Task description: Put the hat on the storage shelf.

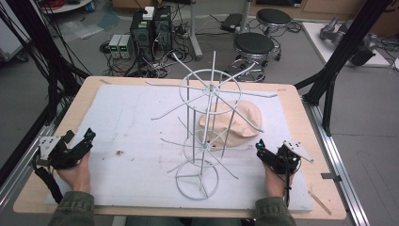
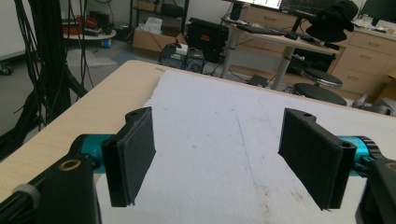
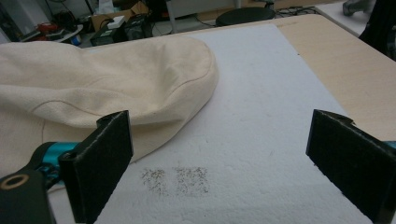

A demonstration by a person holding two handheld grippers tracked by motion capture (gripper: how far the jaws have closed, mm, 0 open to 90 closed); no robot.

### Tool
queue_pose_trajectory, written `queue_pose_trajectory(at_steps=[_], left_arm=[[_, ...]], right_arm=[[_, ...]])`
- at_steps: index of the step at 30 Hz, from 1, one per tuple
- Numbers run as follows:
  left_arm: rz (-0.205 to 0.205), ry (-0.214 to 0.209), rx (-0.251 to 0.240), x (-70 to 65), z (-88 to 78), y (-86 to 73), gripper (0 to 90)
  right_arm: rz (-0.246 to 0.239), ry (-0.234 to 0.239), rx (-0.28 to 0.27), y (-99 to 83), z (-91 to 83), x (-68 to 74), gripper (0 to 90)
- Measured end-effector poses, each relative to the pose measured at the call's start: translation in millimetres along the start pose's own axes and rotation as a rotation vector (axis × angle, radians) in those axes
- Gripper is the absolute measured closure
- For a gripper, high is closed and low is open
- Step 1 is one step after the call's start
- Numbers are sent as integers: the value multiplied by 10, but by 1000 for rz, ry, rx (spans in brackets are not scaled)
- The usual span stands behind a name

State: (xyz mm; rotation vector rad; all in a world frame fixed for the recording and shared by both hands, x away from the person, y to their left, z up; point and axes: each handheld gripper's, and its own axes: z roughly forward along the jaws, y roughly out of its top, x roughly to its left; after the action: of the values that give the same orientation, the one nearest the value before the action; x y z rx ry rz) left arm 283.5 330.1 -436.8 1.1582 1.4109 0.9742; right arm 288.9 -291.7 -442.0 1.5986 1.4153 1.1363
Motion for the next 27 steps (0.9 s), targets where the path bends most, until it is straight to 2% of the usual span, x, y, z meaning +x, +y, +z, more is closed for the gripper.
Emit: queue_pose_trajectory(at_steps=[27], left_arm=[[19,-5,-14,-19,-9,12,267]], right_arm=[[-16,-1,-21,6,-17,18,64]])
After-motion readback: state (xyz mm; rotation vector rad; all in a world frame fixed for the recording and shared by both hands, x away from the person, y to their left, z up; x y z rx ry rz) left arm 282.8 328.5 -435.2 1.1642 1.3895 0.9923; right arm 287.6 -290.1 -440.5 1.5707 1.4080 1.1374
